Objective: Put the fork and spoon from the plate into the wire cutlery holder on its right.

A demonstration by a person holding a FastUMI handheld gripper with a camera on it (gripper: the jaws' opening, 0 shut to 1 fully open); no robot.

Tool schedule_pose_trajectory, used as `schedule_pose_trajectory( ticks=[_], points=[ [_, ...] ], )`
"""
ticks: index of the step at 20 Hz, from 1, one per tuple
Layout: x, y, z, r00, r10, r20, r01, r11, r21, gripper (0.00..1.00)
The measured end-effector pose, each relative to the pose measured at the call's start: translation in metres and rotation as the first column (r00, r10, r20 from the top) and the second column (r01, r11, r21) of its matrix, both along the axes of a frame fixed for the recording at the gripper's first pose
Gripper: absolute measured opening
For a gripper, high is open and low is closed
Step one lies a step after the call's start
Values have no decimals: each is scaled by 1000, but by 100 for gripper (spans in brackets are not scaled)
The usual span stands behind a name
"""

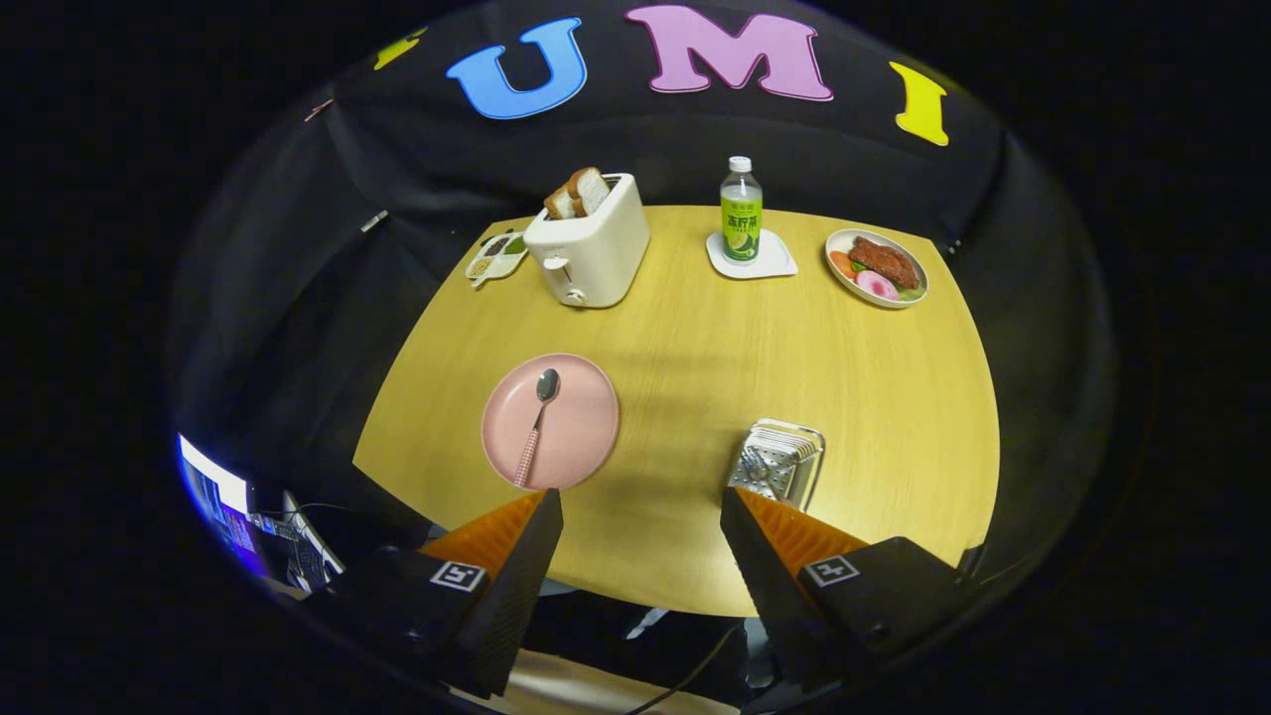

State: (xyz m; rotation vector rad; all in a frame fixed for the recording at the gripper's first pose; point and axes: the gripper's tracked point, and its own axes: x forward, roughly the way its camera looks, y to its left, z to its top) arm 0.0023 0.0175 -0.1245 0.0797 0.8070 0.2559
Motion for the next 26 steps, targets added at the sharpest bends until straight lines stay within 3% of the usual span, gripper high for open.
schedule_pose_trajectory(
  ticks=[4, 11, 19, 26],
  points=[
    [19, 54, -15, 999, 44, -3, -44, 999, 25, 100],
    [33, 131, -82, 986, 116, -121, -114, 993, 23, 100],
    [57, 166, -155, 969, 104, -224, -117, 992, -43, 100],
    [73, 171, -186, 961, 37, -274, -55, 997, -61, 100]
  ],
)
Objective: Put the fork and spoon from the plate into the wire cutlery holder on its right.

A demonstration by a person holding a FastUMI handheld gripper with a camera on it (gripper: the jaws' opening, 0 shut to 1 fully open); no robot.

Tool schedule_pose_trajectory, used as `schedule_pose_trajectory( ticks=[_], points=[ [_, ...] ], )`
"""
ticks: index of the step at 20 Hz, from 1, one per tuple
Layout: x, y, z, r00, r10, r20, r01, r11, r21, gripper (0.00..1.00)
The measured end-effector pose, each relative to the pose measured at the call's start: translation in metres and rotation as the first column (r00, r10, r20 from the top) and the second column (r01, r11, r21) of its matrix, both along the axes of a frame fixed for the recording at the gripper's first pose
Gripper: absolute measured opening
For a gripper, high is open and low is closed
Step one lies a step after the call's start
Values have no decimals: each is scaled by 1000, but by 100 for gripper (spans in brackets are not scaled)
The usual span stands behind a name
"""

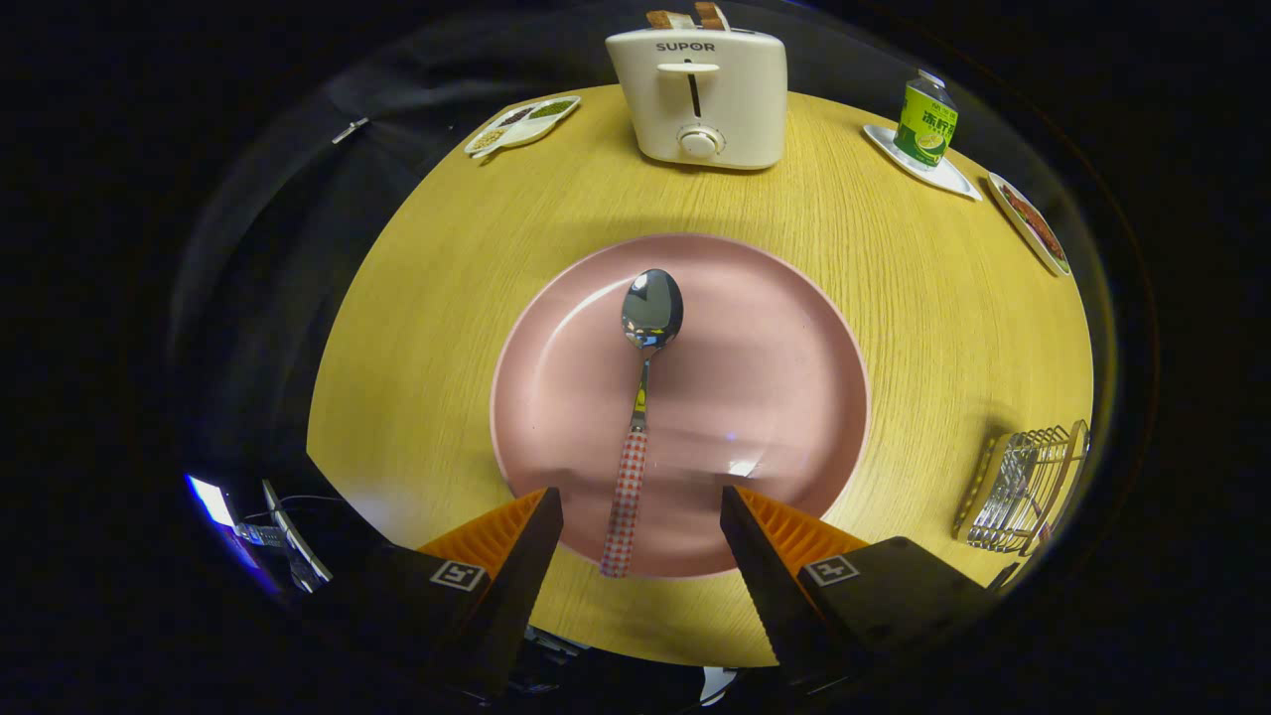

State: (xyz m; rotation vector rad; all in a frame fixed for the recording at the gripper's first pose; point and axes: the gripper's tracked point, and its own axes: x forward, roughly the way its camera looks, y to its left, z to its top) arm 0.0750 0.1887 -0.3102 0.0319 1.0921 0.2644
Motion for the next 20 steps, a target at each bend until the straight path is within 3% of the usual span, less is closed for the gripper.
schedule_pose_trajectory(
  ticks=[3, 4, 5, 7, 9, 11, 16, 20],
  points=[
    [0, 2, -11, 999, -29, -46, 29, 1000, 5, 94],
    [4, 2, -11, 999, -40, -35, 40, 999, 3, 84],
    [3, 6, -10, 998, -34, -44, 35, 999, 21, 81],
    [-2, 7, -14, 997, -35, -74, 36, 999, 13, 66],
    [-2, 4, -16, 997, -36, -73, 36, 999, 5, 41],
    [-1, 5, -21, 996, -40, -84, 41, 999, 14, 24],
    [-4, 2, -19, 994, -1, -107, 10, 997, 81, 11],
    [-6, 0, 0, 996, 33, -81, -23, 992, 122, 11]
  ],
)
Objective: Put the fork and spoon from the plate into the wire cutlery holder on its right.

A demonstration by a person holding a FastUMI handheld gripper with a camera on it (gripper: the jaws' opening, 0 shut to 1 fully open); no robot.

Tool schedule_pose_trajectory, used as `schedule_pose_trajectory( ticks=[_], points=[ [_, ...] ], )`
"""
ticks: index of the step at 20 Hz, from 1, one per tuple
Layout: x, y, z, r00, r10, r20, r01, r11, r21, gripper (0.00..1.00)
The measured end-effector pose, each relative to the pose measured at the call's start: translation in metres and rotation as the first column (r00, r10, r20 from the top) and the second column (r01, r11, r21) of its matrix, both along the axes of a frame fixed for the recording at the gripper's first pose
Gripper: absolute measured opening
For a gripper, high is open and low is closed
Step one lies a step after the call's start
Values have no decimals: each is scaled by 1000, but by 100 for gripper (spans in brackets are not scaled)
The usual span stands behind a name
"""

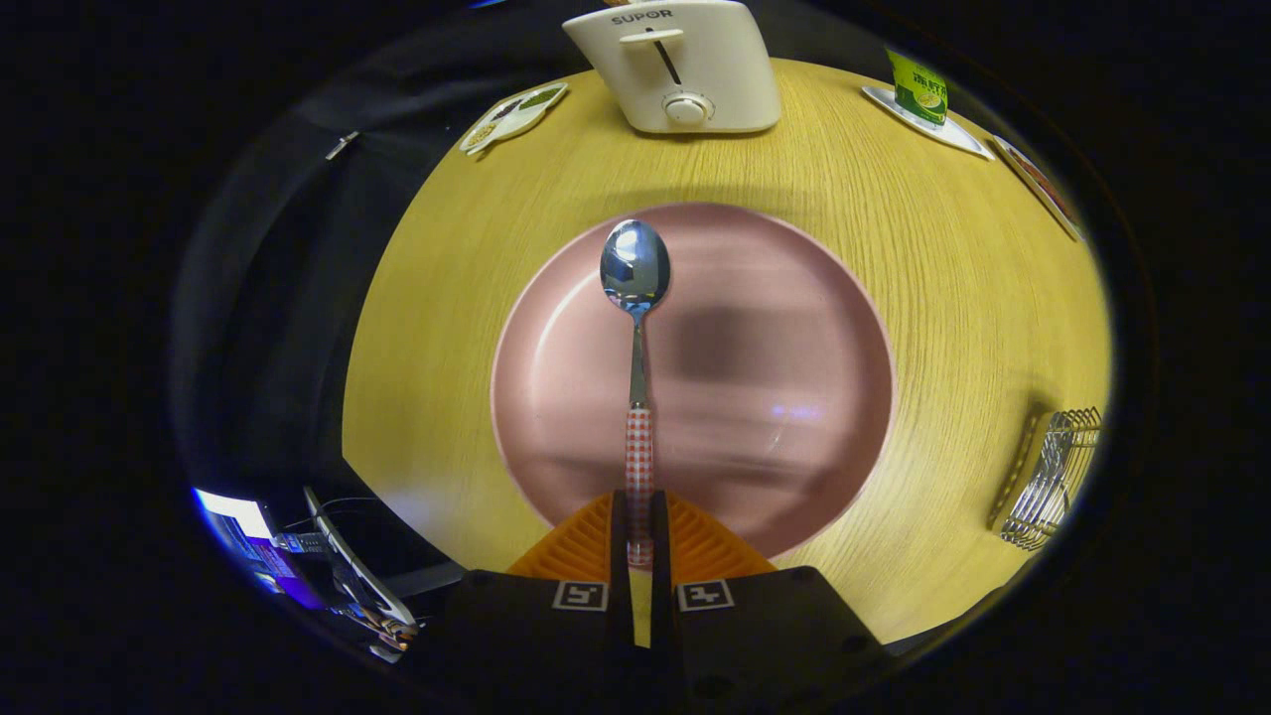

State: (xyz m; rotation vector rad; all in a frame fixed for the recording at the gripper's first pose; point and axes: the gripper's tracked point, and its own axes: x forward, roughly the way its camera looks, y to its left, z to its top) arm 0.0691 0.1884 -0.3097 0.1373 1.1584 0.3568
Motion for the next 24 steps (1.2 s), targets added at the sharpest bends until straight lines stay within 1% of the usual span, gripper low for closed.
schedule_pose_trajectory(
  ticks=[4, 11, 16, 19, 22, 24],
  points=[
    [-6, -13, 25, 1000, -3, 20, 3, 999, 37, 11],
    [-40, -65, 86, 997, 54, 45, -56, 998, 28, 11],
    [-62, -125, 118, 998, 64, 15, -64, 998, -4, 11],
    [-74, -162, 136, 998, 60, -24, -60, 998, -10, 11],
    [-83, -205, 150, 996, 63, -65, -66, 997, -48, 11],
    [-94, -228, 156, 991, 69, -115, -76, 996, -54, 10]
  ],
)
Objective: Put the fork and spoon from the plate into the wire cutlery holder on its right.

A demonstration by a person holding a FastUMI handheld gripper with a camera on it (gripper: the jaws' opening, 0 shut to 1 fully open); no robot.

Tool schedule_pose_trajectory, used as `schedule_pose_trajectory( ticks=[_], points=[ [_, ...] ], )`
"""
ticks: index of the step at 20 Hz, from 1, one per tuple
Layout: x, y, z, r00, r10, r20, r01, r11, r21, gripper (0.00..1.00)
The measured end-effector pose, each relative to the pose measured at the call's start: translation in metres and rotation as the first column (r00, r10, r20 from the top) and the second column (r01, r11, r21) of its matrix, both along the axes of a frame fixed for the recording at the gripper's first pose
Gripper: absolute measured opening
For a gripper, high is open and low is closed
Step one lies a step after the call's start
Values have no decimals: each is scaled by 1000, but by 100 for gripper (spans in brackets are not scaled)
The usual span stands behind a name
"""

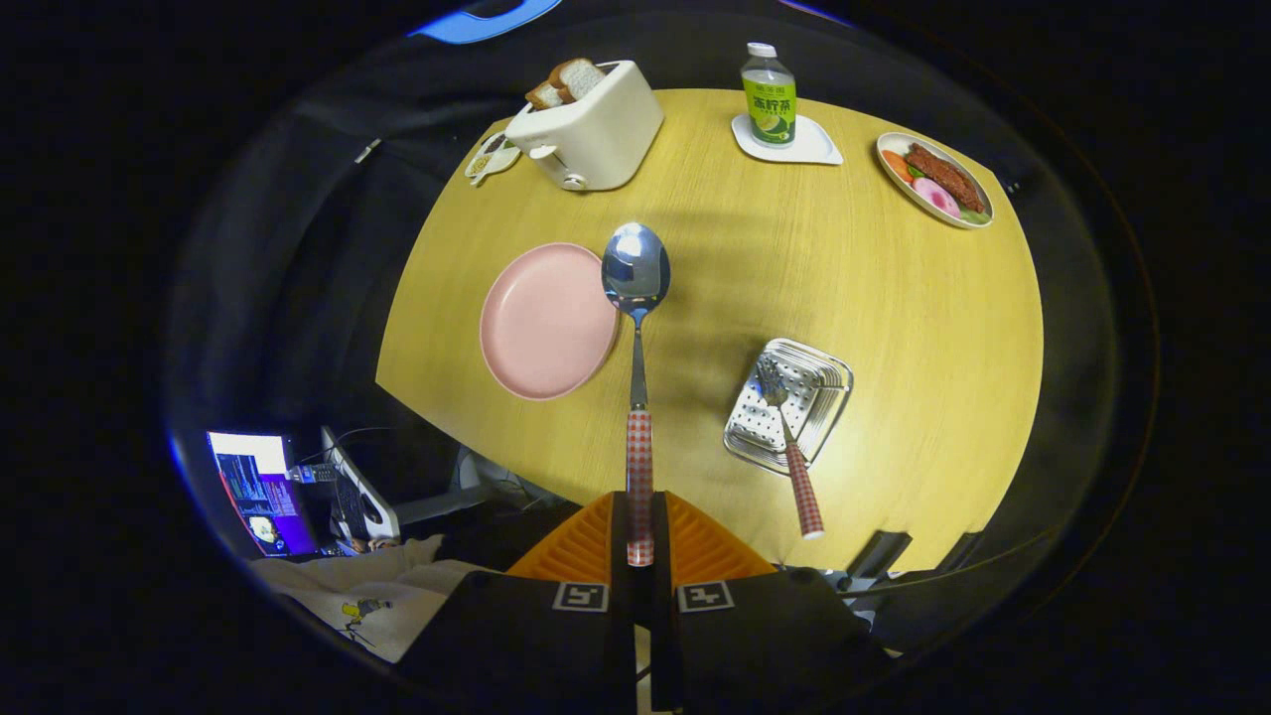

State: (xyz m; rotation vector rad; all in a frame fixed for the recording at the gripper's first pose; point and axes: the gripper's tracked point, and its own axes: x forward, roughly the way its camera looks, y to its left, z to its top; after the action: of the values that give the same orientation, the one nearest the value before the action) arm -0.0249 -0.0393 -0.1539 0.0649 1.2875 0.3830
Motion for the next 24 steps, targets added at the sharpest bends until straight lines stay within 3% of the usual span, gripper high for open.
schedule_pose_trajectory(
  ticks=[5, 10, 15, 24],
  points=[
    [-20, -55, -1, 985, 84, -153, -101, 989, -108, 11],
    [-22, -86, -8, 934, 188, -305, -253, 948, -191, 11],
    [-14, -126, -17, 867, 225, -444, -374, 883, -284, 11],
    [9, -115, -38, 797, 196, -571, -409, 871, -271, 11]
  ],
)
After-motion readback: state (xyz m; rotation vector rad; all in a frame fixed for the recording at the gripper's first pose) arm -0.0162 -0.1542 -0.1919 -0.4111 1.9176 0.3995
